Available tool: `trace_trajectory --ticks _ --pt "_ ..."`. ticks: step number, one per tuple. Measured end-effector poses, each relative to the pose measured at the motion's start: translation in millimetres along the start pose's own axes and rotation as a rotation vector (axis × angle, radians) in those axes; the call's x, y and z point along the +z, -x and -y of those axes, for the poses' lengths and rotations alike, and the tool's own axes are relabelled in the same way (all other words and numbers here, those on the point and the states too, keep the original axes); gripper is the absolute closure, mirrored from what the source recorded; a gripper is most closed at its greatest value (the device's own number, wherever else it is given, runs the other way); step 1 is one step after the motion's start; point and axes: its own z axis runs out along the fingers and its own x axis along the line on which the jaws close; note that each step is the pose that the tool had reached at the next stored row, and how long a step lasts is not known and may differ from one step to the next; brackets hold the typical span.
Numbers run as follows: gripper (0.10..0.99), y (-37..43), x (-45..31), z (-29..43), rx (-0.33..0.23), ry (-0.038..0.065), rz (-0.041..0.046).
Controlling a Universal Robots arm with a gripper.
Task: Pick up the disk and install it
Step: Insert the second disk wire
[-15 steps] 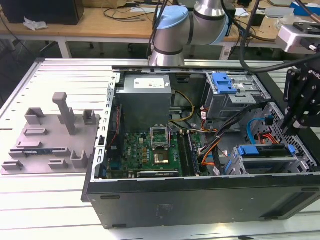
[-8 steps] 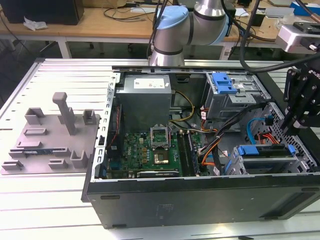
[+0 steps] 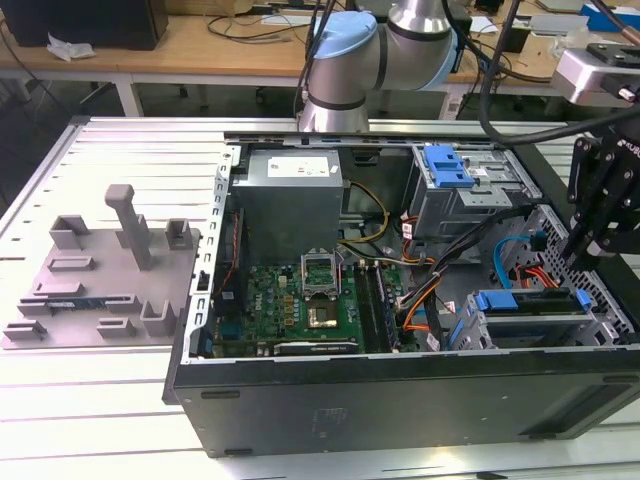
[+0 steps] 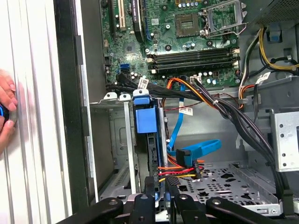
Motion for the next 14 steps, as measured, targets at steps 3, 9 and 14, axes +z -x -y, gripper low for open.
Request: trace_trajectory --ticks 3,9,14 --pt "0.847 3.5 -0.6 -0.3 0.0 -0.001 -0.0108" --pt "0.847 51.3 -4.5 -5.1 0.003 -0.012 -0.1451" --pt "0.835 64.3 -5.6 -11.4 0.004 -0.018 -0.2053"
